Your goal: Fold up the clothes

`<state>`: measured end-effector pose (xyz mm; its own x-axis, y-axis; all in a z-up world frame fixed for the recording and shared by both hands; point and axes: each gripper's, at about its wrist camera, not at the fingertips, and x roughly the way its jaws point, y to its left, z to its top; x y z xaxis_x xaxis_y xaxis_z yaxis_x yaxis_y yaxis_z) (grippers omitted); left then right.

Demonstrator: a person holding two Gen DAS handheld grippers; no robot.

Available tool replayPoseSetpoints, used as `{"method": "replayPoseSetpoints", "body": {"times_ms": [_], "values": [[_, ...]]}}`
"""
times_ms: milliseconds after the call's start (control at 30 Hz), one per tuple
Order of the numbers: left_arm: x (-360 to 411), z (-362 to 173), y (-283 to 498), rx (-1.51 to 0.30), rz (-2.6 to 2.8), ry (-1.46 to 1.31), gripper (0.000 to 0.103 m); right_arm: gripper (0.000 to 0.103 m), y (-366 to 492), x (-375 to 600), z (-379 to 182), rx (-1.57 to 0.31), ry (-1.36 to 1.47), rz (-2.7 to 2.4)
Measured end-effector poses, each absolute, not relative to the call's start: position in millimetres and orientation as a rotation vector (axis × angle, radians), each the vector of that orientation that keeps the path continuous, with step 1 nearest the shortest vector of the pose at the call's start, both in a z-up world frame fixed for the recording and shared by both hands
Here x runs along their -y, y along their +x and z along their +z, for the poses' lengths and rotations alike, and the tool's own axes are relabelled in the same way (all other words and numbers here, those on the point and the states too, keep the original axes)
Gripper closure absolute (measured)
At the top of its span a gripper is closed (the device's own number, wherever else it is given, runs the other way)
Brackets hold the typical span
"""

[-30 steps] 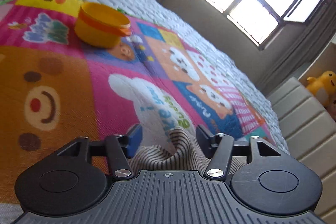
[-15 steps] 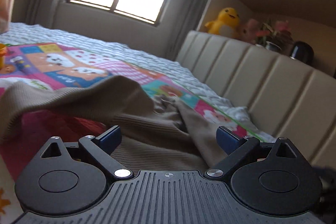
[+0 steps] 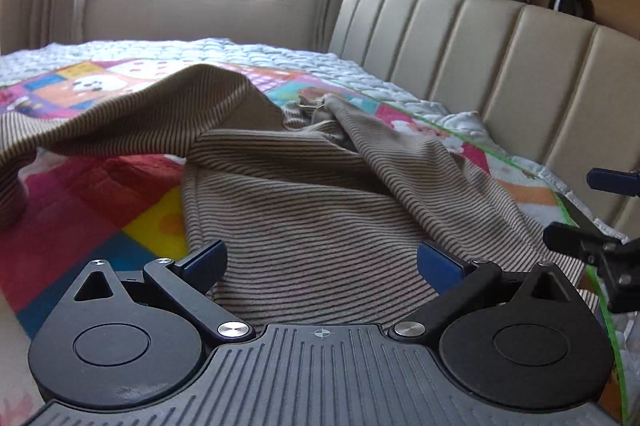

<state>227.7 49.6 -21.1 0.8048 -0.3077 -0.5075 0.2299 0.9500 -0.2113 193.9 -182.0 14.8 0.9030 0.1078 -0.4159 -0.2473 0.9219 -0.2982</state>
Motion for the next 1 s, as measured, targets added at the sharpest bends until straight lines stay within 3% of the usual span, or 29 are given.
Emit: {"method": "replayPoseSetpoints", "body": {"times_ms": [333, 467, 567, 800, 1000], "values": [[-59.7, -25.2, 231.2, -0.566, -0.299, -0.21, 0.0, 0.0, 292.1, 123.4, 31.9, -0.439, -0.46, 0.236], [-64.4, -26.6, 232.7, -0.568, -0.311, -0.242, 0.0, 0.004, 347.1, 98.2, 20.6, -0.551, -0.435, 0.298], [-65.5, -27.3, 233.8, -0.575, -0.321, -0.249, 0.0, 0.011, 359.6, 90.1, 2.9, -0.592, -0.685, 0.322], [-63.1, -29.1, 240.7, -0.621, -0.345, -0.229, 0.0, 0.011, 393.3, 165.6, 7.8, -0.38, -1.169, -0.061], [-66.0, -22.1, 238.3, -0.594, -0.323, -0.213, 0.0, 0.011, 378.5, 205.5, 10.9, -0.397, -0.766, -0.003]]}}
